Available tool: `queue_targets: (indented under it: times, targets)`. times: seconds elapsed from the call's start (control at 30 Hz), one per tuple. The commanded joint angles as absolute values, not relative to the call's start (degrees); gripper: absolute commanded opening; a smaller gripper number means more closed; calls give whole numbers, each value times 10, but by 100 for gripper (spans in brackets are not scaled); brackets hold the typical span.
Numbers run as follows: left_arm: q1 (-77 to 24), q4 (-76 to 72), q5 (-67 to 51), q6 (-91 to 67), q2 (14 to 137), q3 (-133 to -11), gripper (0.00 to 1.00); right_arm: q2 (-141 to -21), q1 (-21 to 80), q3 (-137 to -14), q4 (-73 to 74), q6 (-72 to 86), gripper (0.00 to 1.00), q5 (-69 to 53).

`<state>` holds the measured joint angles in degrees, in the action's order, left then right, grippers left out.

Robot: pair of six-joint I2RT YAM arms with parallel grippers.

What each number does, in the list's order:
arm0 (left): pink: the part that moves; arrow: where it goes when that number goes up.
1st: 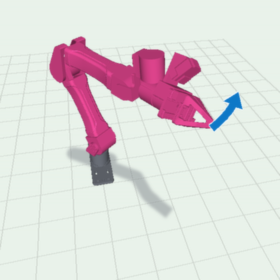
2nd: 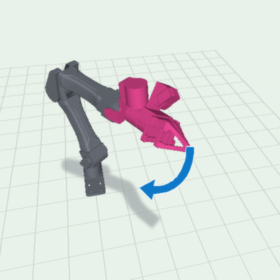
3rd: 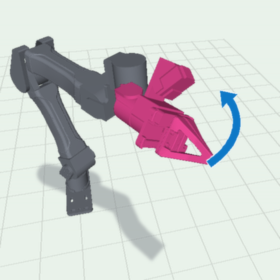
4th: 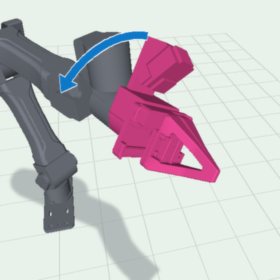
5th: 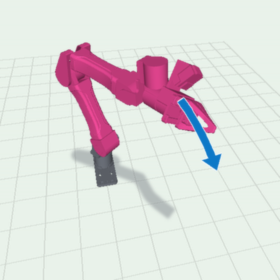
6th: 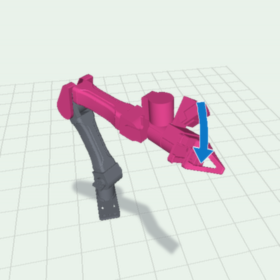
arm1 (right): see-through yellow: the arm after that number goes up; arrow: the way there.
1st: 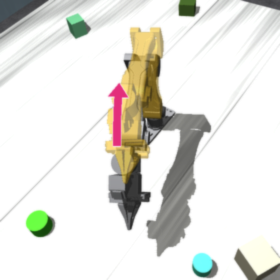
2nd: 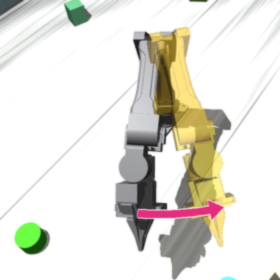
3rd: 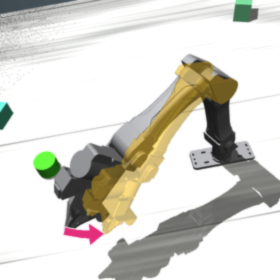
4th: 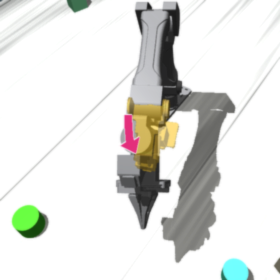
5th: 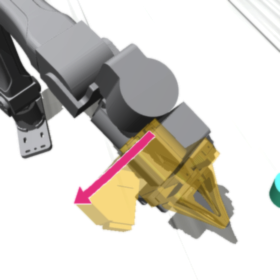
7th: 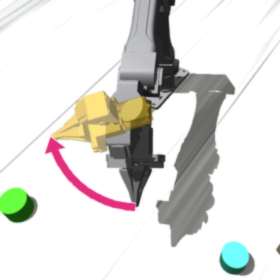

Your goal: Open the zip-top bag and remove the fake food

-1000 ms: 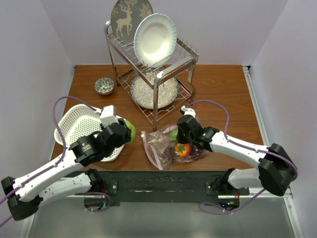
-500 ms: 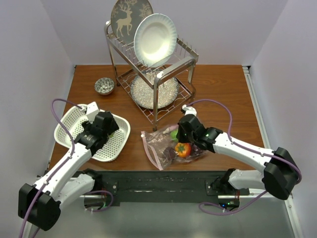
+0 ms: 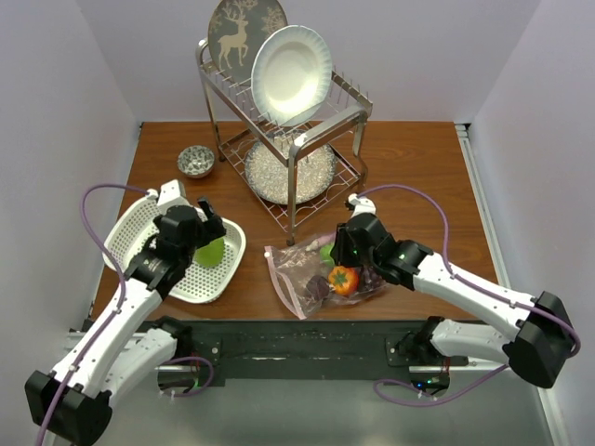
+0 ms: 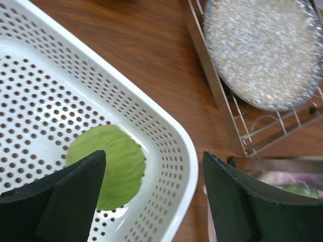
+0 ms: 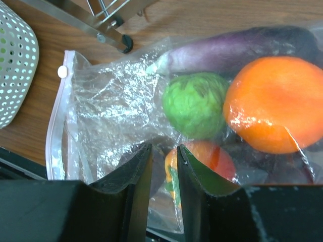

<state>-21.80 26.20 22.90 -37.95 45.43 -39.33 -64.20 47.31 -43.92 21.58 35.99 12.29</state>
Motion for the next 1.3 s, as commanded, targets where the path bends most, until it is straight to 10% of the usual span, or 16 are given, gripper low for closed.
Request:
queue_targets:
  times: [0.0,0.4,1.27]
  targets:
    - [-230,258,138,-366,420,-397,78,-618,491,-452,238,361,30,118]
    - [-439,222,128,-463,407,-330,41,-606,607,-440,297,435,22,195]
    - [-636,9,171,-565,568,-235,17,-694,617,-403,251,466,17,202]
